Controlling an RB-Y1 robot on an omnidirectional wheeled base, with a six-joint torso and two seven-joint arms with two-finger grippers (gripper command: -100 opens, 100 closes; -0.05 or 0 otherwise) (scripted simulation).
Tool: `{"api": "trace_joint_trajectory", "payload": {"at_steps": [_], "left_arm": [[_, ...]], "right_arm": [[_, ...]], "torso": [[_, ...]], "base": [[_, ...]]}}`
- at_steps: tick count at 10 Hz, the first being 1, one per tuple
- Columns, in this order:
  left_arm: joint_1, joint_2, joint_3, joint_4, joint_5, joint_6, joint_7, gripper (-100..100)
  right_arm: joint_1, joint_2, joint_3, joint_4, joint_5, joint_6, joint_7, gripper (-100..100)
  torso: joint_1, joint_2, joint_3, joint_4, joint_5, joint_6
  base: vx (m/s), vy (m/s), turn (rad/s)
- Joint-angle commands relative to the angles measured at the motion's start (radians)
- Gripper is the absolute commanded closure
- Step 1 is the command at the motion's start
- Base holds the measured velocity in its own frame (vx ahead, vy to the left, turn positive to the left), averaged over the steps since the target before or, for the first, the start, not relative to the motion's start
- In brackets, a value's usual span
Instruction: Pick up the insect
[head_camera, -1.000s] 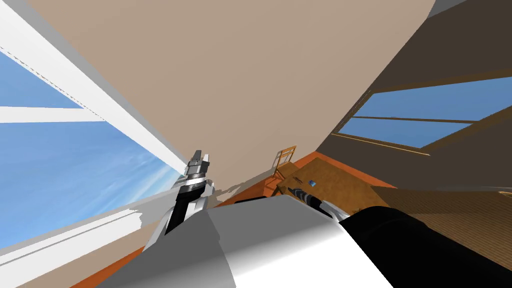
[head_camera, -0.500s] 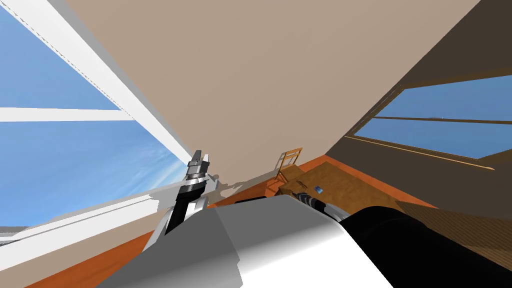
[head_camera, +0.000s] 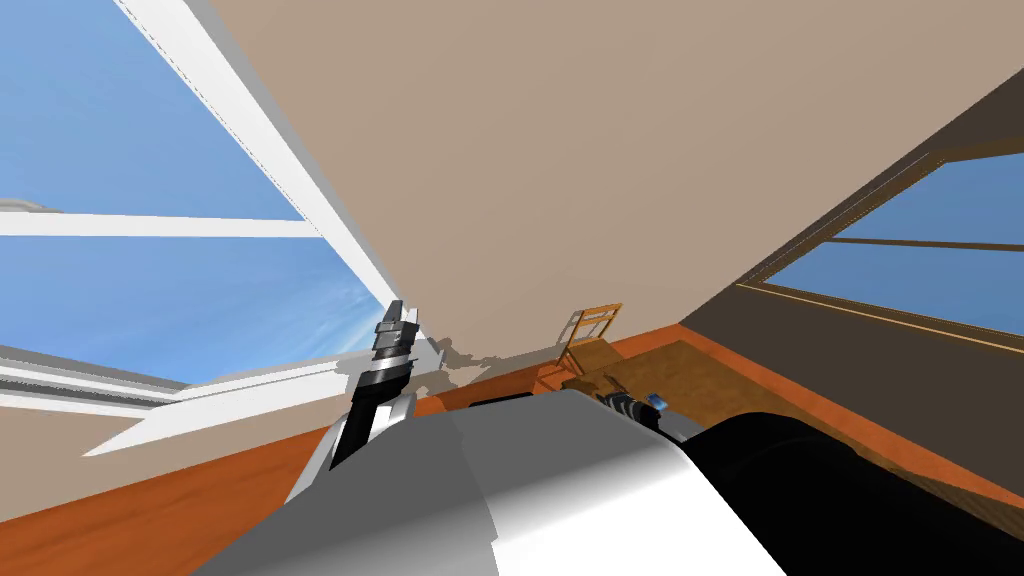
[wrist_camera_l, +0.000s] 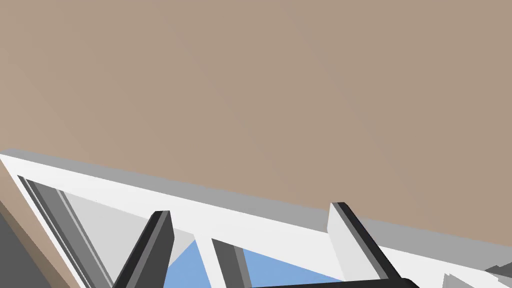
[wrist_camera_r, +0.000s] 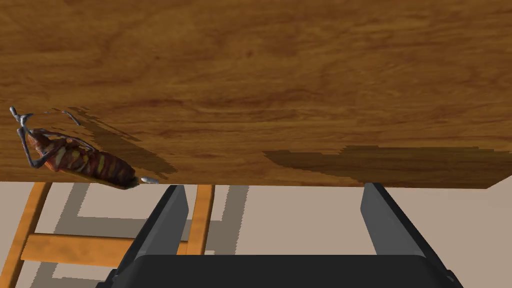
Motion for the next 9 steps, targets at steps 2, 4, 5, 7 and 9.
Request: {"api": "trace_joint_trajectory", "payload": {"at_steps": [2, 4, 5, 7, 9], "left_arm": [[0.000, 0.000, 0.000, 0.000, 0.000, 0.000, 0.000, 0], [0.000, 0.000, 0.000, 0.000, 0.000, 0.000, 0.000, 0], [0.000, 0.000, 0.000, 0.000, 0.000, 0.000, 0.000, 0], [0.000, 0.000, 0.000, 0.000, 0.000, 0.000, 0.000, 0], [0.000, 0.000, 0.000, 0.000, 0.000, 0.000, 0.000, 0]], "right_arm": [[-0.005, -0.045, 0.032, 0.056, 0.052, 0.045, -0.001, -100], [-0.014, -0.057, 0.051, 0.102, 0.087, 0.069, 0.007, -100], [-0.017, -0.060, 0.060, 0.121, 0.101, 0.079, 0.011, -100], [-0.024, -0.060, 0.085, 0.160, 0.132, 0.101, 0.019, -100], [-0.025, -0.058, 0.093, 0.169, 0.140, 0.106, 0.021, -100]], "torso": [[-0.001, 0.000, 0.000, 0.000, 0.000, 0.001], [-0.001, -0.001, 0.000, 0.000, 0.000, 0.001], [0.000, -0.001, -0.001, 0.000, 0.000, 0.001], [-0.001, -0.001, -0.001, 0.000, 0.000, 0.001], [0.000, -0.001, -0.001, 0.000, 0.000, 0.002]], "base": [[0.006, -0.086, 0.294], [0.006, -0.075, 0.211], [0.008, -0.080, 0.167], [0.010, -0.088, 0.177], [0.009, -0.050, 0.061]]}}
